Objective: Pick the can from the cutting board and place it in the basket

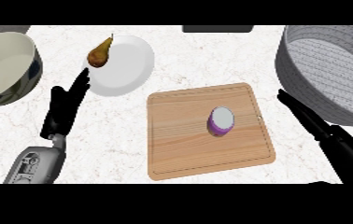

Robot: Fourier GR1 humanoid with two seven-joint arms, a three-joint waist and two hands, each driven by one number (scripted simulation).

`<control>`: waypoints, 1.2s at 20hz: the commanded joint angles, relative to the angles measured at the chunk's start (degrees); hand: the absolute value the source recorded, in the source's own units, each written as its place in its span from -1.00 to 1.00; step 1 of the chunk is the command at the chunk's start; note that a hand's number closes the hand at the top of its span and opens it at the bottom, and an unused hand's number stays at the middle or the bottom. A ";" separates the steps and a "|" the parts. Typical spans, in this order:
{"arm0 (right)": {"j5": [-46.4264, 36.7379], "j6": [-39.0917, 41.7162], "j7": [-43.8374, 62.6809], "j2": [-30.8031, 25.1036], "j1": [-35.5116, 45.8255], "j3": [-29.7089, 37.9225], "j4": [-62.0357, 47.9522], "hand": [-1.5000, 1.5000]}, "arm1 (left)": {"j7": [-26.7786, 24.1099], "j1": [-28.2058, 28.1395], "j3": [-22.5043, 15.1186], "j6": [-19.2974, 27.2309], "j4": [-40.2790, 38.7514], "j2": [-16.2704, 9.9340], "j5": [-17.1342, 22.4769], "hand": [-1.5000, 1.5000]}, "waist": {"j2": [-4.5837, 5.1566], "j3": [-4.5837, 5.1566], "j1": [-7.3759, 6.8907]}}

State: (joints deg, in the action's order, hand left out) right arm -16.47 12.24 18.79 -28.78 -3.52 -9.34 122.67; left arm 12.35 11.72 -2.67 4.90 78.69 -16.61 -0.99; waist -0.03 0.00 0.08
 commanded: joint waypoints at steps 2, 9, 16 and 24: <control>-3.29 2.21 -1.55 4.90 2.64 -0.38 -4.70 -1.00 | 0.63 3.17 1.23 -0.08 -1.86 2.49 -1.75 0.00 | 0.05 0.00 0.02; -8.57 1.49 -8.27 10.00 5.89 -1.29 -15.53 -1.00 | 0.40 0.32 2.53 -2.02 0.30 2.13 -3.23 0.00 | 0.03 -0.01 -0.12; -17.02 -3.53 -7.66 17.52 7.62 -6.60 -18.84 -1.00 | 1.39 -1.85 4.54 -4.28 2.61 1.61 -2.72 0.00 | 0.01 -0.01 -0.26; -17.40 0.65 -10.48 18.80 7.89 -3.13 -20.93 -1.00 | 4.95 2.13 6.18 -5.50 2.98 3.23 -4.45 0.00 | 0.01 -0.01 -0.03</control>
State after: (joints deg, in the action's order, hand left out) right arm -33.17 11.40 7.65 -11.53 3.30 -12.79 101.86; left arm 14.54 11.81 2.50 0.22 81.07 -13.34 -5.03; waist -0.01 0.00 -0.01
